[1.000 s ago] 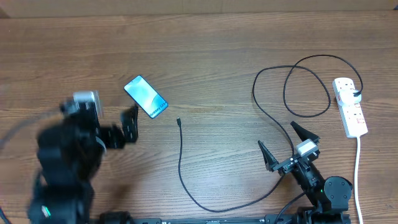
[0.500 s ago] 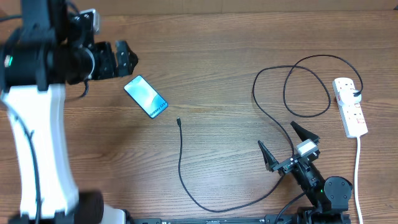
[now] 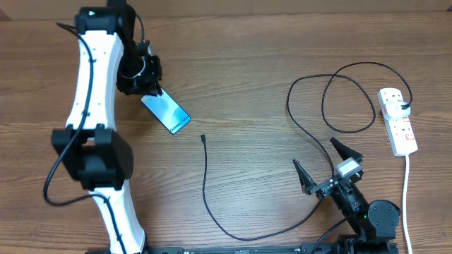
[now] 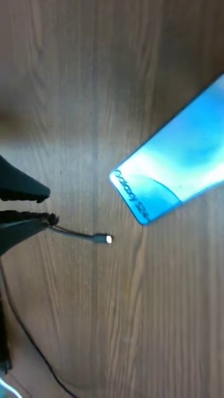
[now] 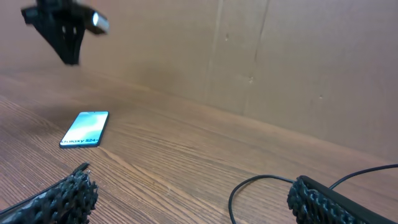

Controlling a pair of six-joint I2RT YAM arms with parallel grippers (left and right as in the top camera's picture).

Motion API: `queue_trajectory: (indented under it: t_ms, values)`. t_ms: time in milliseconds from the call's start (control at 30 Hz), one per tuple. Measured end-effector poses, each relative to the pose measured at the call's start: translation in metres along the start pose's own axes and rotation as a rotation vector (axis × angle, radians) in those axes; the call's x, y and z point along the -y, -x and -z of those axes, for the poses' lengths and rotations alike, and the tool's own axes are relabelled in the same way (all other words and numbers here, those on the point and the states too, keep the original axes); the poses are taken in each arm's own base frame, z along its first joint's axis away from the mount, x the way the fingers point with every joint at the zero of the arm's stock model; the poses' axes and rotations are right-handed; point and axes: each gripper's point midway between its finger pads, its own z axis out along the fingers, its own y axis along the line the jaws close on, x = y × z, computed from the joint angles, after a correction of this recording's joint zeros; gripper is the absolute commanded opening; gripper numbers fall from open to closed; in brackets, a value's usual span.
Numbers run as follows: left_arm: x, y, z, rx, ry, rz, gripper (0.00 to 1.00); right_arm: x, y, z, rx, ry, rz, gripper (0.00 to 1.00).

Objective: Plug charger to phone and switch on socket
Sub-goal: 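Reach the left gripper to the Galaxy phone and grasp its top edge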

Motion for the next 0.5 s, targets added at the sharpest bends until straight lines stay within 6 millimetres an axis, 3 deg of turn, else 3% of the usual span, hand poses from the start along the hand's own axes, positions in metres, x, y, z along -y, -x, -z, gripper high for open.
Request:
queue_trajectory:
  t_ms: [167, 300, 367, 400, 433, 467, 500]
  values:
    - [-0.009, 0.003, -0.041, -0.116, 0.034, 0.102, 0.04, 0.0, 0.0, 0.0, 0.0, 0.0, 0.0, 1.0]
    - [-0.02, 0.005, -0.062, -0.152, 0.112, 0.173, 0.07, 0.0, 0.0, 0.0, 0.0, 0.0, 0.0, 1.0]
    - [-0.022, 0.006, -0.067, -0.152, 0.154, 0.193, 0.35, 0.0, 0.0, 0.0, 0.0, 0.0, 0.0, 1.0]
    - [-0.021, 0.009, -0.07, -0.132, 0.176, 0.194, 0.69, 0.0, 0.0, 0.0, 0.0, 0.0, 0.0, 1.0]
    - [-0.021, 0.01, -0.07, -0.124, 0.183, 0.192, 0.86, 0.0, 0.0, 0.0, 0.0, 0.0, -0.001, 1.0]
    - [-0.019, 0.012, -0.071, -0.115, 0.19, 0.191, 0.98, 0.0, 0.0, 0.0, 0.0, 0.0, 0.0, 1.0]
    - [-0.018, 0.014, -0.072, -0.104, 0.194, 0.189, 1.0, 0.0, 0.0, 0.0, 0.0, -0.001, 0.0, 1.0]
